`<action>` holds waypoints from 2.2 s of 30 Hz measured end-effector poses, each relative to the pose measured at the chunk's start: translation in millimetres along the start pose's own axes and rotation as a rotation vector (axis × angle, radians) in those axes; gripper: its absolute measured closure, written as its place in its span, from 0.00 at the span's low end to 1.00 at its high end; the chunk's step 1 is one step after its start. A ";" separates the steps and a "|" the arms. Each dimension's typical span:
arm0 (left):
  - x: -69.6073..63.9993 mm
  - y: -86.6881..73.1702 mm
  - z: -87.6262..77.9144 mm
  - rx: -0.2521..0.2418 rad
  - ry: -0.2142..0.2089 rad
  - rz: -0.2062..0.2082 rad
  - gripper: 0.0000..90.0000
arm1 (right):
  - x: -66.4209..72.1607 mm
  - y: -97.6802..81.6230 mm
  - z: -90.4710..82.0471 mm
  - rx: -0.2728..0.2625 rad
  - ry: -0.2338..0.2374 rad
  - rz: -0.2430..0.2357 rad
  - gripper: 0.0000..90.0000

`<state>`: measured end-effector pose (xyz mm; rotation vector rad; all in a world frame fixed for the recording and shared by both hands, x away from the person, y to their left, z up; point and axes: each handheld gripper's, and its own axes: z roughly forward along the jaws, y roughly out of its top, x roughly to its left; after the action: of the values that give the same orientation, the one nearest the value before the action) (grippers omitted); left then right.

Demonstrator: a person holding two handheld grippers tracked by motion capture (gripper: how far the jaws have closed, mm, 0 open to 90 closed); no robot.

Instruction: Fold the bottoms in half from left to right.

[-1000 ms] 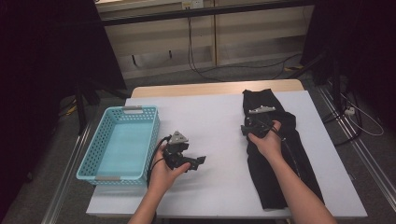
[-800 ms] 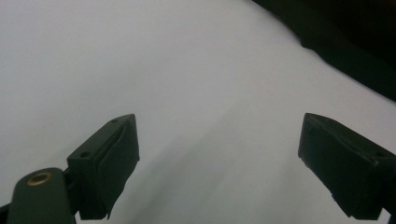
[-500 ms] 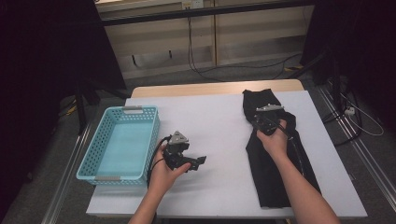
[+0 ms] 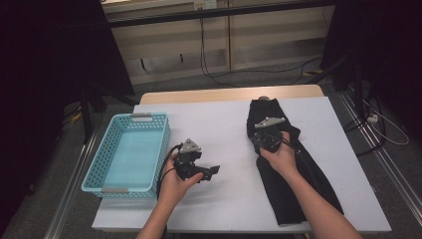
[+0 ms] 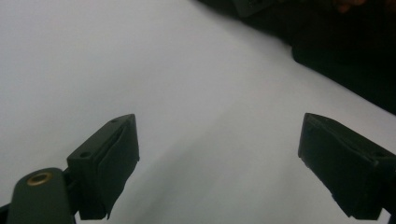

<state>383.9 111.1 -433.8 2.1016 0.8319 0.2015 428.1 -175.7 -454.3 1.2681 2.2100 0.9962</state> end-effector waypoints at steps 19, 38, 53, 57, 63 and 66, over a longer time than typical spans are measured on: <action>19.6 7.7 -10.8 -0.045 0.084 -0.062 0.15 | 104.2 -12.9 -21.1 0.002 0.353 -0.208 0.85; 27.0 15.1 37.6 0.049 0.078 -0.037 0.27 | 38.7 -21.1 -74.5 -0.091 0.145 -0.075 0.35; 24.9 21.2 57.9 0.065 0.045 -0.062 0.84 | 18.6 -43.6 -86.2 -0.065 0.083 -0.039 0.31; 27.9 20.4 51.7 0.064 0.039 -0.074 0.91 | 14.9 -46.0 -89.3 -0.067 0.078 -0.032 0.31; 41.7 15.3 31.8 0.051 0.102 -0.102 0.94 | 11.9 -47.4 -93.8 -0.073 0.079 -0.030 0.30; 47.0 11.6 22.5 0.059 0.144 -0.087 0.96 | 10.3 -49.6 -95.2 -0.067 0.076 -0.028 0.30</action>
<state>435.0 120.9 -445.9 2.1197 1.0248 0.2876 333.1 -219.7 -428.1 1.1846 2.2246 1.1152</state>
